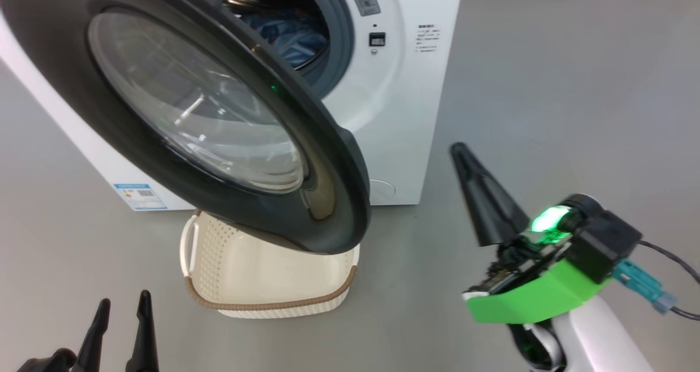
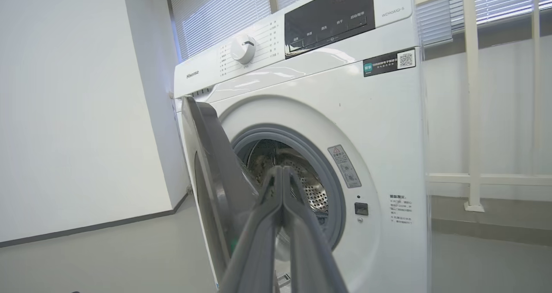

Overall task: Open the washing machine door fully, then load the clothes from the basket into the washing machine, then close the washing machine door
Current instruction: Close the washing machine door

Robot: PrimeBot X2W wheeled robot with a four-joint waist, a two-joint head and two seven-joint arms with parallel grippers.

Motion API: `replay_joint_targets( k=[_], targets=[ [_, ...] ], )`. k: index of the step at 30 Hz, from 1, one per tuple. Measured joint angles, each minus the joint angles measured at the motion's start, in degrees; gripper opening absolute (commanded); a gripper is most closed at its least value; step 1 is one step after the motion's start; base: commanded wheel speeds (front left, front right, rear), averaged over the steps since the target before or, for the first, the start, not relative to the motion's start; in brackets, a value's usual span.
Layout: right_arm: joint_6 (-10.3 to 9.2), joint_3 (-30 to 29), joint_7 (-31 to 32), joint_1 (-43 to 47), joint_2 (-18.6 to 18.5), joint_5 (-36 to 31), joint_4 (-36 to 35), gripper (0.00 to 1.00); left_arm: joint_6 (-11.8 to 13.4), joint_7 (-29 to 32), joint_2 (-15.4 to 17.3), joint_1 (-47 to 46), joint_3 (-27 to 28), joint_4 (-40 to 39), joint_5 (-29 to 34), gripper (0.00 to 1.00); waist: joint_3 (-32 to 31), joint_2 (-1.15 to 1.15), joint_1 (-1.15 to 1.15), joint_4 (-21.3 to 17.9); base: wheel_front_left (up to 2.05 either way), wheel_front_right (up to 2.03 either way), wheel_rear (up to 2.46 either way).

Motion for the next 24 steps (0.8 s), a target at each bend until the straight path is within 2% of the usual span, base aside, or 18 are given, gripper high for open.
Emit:
replay_joint_targets(
  k=[7,15,24],
  targets=[
    [0.0,7.57,0.0,-2.27,0.87,1.51,1.68,0.0,0.0,0.01,-0.43,-0.03,-0.1,-0.04,0.01,1.0,0.34,0.0,0.0,1.93,0.0,0.0,0.0],
    [0.0,15.17,0.0,-3.23,0.77,3.32,11.84,0.0,0.0,0.01,-1.6,-0.59,-0.73,0.03,-0.45,1.0,2.01,0.0,0.0,3.9,0.0,0.0,0.0],
    [0.0,16.68,0.0,-6.62,0.92,3.77,19.95,0.0,0.0,0.0,-1.7,-2.5,-1.41,0.3,-1.05,1.0,4.52,0.0,0.0,5.53,0.0,0.0,0.0]
  ],
)
